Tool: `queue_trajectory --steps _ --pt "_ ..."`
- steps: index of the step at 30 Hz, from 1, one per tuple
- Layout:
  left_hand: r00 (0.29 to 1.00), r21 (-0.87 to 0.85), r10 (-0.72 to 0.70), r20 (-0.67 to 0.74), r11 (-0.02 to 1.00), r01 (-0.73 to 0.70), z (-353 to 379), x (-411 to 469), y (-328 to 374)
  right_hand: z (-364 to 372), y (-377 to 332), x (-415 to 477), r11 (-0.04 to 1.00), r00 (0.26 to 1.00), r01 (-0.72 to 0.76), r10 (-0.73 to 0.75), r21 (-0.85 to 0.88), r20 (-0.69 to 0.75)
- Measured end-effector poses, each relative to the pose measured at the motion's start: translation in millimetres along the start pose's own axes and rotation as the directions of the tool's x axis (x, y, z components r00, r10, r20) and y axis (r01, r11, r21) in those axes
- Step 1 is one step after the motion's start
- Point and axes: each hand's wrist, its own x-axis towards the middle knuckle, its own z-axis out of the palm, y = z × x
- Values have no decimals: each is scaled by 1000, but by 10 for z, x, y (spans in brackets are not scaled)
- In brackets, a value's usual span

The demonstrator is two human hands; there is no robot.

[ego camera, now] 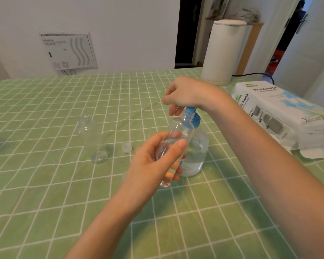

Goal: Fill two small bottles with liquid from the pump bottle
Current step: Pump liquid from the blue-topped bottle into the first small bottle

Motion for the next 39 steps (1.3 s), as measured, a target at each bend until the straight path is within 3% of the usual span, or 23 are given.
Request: queue_trajectory --steps 12,22,39 --pt "1000 -6 -23 -12 1000 23 8 -10 -23 92 48 -4 1000 998 -18 17 8 62" --pt "1000 -8 -18 -10 1000 18 -6 4 13 -25 -15 12 996 999 5 -9 -89 -50" --pt "1000 -11 -26 -15 1000 25 23 -10 -9 69 51 7 999 999 -32 31 6 37"
